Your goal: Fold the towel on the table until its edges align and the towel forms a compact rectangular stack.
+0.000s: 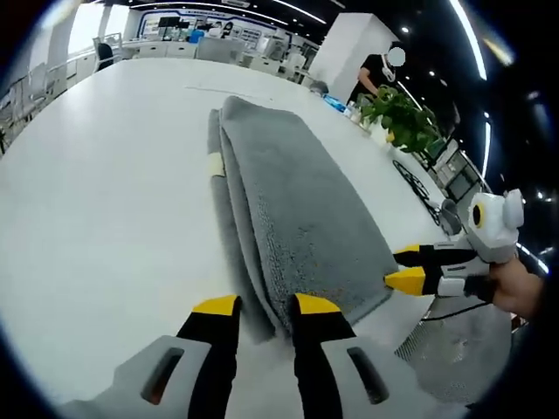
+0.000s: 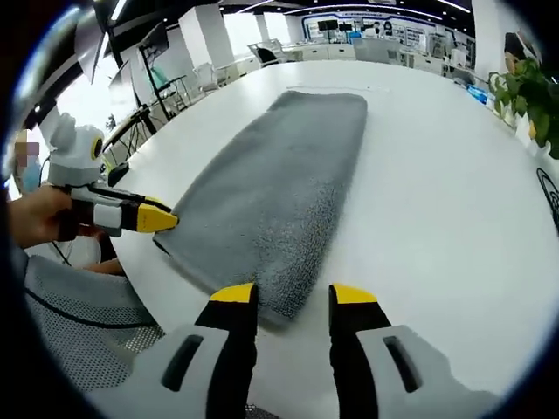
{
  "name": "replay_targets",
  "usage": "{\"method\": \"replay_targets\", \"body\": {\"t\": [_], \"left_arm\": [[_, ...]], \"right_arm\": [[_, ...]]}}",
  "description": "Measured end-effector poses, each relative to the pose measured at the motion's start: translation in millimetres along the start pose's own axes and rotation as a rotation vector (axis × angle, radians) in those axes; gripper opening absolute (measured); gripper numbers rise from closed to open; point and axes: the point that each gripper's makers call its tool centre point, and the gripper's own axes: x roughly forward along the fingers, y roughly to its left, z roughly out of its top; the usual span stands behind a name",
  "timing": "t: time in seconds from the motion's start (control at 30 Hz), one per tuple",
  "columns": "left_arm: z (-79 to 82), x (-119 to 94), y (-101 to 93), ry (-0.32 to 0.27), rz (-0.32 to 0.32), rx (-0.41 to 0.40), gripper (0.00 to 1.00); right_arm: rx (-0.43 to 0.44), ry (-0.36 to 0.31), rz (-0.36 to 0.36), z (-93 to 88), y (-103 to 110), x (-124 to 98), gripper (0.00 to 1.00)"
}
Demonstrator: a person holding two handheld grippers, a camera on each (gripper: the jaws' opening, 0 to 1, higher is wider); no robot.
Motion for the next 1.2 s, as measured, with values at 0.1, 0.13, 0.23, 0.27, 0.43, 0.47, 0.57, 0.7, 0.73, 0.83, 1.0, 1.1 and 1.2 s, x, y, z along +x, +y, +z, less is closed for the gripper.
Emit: {"method": "replay_targets", "body": {"t": [0.1,0.13,0.23,0.27,0.43,0.47,0.57,0.7,0.73,0.83,1.0,1.1,1.2], "left_arm": [[-3.7,-1,-7.3,0.017,-0.021,-0.036,0.17],[-2.3,1,-5.2,0.01,-0.023,-0.04,0.14],[-1.8,4,-4.2,0.011,-0.027,-0.022,0.11],[-1.2,1,-8.1,0.01,-0.028,-0.022,0.1],[0.1,-3,-13.9,0.016,-0.075,-0.077,0.07],[0.6,-2,-10.0,0.019,-0.091,-0.064,0.07],[-0.2,-11,-19.5,0.029,-0.118,-0.048,0.06],[-2.6,-16,-19.7,0.035,-0.152,-0.046,0.06],[-4.2,-22,-26.3,0.037,-0.157,-0.049,0.06],[-7.7,-26,-29.9,0.048,-0.18,-0.06,0.05],[-11.1,-41,-41.2,0.045,-0.2,-0.068,0.05],[-11.5,-51,-47.5,0.043,-0.224,-0.097,0.05],[-8.0,-64,-58.0,0.022,-0.249,-0.118,0.05]], "right_arm": [[0.017,-0.004,0.011,2.6,3,1,0.18],[0.004,-0.002,0.011,2.8,4,0,0.18],[0.008,-0.009,0.026,5.0,6,-1,0.13],[0.014,-0.014,0.028,5.7,6,-3,0.11],[0.021,-0.017,0.047,6.3,6,-6,0.07],[0.018,-0.016,0.051,6.7,8,-11,0.07],[0.029,-0.016,0.073,4.8,12,-16,0.06],[0.045,-0.012,0.099,1.1,17,-25,0.06],[0.049,-0.014,0.105,0.7,18,-27,0.06],[0.07,-0.017,0.122,-2.1,25,-37,0.06],[0.08,-0.022,0.145,-3.6,32,-53,0.06],[0.091,-0.029,0.161,-1.8,36,-62,0.06],[0.126,-0.038,0.183,-2.2,43,-75,0.05]]}}
